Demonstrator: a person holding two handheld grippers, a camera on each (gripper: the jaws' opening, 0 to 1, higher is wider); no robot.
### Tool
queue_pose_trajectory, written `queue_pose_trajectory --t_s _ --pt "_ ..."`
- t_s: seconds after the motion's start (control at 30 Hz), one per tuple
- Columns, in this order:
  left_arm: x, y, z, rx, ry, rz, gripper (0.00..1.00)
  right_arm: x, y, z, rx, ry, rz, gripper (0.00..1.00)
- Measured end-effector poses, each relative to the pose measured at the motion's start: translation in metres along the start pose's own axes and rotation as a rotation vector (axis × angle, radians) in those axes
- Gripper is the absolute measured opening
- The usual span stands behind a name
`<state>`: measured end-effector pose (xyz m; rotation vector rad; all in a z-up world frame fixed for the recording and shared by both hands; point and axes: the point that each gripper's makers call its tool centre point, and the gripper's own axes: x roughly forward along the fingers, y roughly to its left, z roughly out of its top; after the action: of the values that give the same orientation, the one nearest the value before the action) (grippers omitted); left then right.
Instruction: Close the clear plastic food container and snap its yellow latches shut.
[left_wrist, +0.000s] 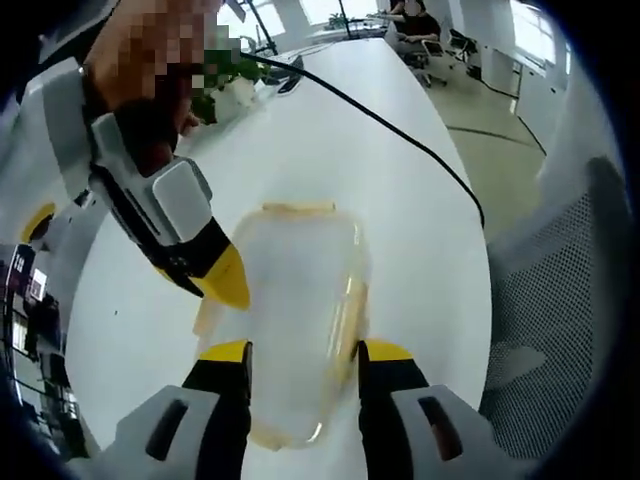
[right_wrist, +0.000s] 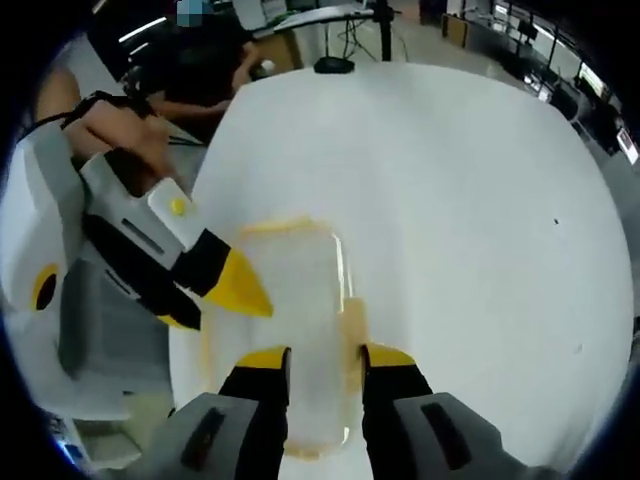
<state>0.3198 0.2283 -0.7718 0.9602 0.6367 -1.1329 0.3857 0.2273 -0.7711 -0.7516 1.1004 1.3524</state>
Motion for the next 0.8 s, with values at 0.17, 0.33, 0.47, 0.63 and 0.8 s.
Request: queue_pose_trajectory --t_s 0.17,0.33,0.47,0.63,0.8 --pt "0.002 0.000 -0.001 -0.001 0.014 0.017 0.40 0.004 0.000 0.000 -0.001 0.038 0.038 0.26" --pt "0.000 0.000 0.000 0.045 0.025 0.027 0.37 0.004 0.001 0.001 0.015 0.047 0.067 0.25" --pt "0.003 0.001 0.000 0.033 0.022 0.020 0.37 0.007 0.003 0.001 0.000 0.069 0.108 0.25" --pt "0.007 -0.003 0.003 0.043 0.019 0.018 0.36 0.015 0.012 -0.003 0.033 0.105 0.168 0.27" --pt "0.007 -0.002 0.003 0.045 0.014 0.019 0.37 0.011 0.010 -0.001 0.051 0.073 0.167 0.28"
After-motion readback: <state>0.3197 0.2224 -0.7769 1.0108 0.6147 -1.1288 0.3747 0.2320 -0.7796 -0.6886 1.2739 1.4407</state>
